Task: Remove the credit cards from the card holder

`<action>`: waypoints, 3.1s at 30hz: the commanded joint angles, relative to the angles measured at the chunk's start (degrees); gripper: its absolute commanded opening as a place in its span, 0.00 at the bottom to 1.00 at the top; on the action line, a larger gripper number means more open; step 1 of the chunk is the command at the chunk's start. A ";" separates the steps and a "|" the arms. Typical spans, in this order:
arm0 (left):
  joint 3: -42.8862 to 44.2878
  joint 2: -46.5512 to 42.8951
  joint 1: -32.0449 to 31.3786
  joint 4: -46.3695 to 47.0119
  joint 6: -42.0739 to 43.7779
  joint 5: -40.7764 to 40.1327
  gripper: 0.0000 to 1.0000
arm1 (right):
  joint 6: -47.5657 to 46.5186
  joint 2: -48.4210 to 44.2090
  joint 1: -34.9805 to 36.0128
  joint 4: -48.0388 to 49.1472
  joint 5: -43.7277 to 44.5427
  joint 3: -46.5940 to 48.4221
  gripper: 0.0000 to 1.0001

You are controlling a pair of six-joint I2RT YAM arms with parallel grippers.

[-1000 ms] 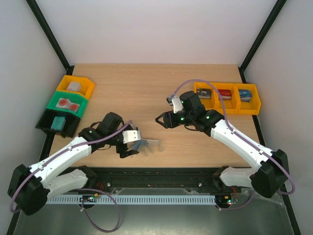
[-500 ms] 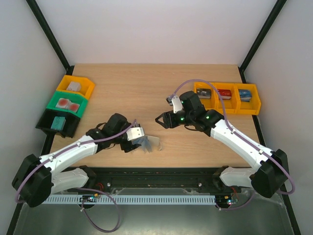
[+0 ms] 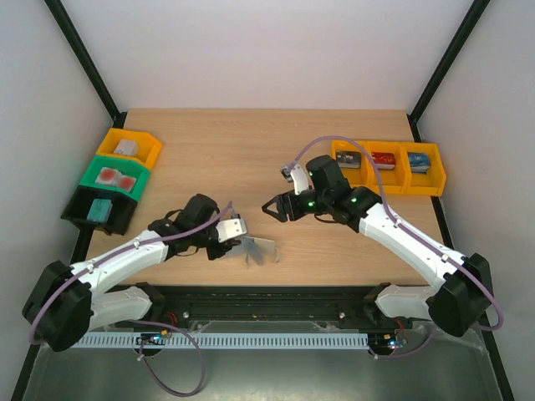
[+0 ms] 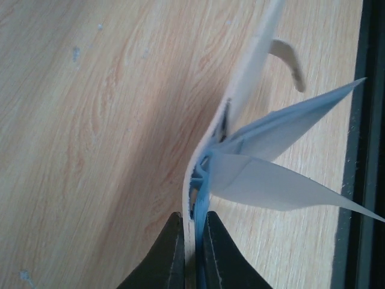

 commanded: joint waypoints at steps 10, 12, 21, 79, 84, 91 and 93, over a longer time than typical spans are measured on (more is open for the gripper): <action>15.12 -7.21 19.07 5.58 -28.95 29.24 0.02 | -10.40 -7.79 0.48 2.60 -5.57 6.97 0.98; 16.35 -6.99 19.04 6.61 -32.11 29.63 0.02 | -9.98 -7.47 1.02 3.45 -2.97 8.67 0.99; 20.74 -7.70 19.08 7.04 -36.01 36.59 0.02 | -15.31 -3.67 4.88 1.85 11.11 13.10 0.99; 15.28 -12.04 14.44 36.25 -51.96 32.53 0.62 | 17.81 0.23 2.37 46.26 -25.93 9.58 0.04; 14.93 -12.21 14.25 36.24 -52.65 33.52 0.51 | 17.71 0.98 2.82 46.82 -25.63 10.40 0.03; 16.01 -13.06 14.78 18.32 -34.68 45.14 0.82 | 13.47 -0.41 2.63 42.98 -22.17 11.67 0.02; 15.97 -13.65 14.87 20.96 -36.07 44.78 0.84 | 13.12 -0.30 2.63 42.44 -22.04 11.97 0.02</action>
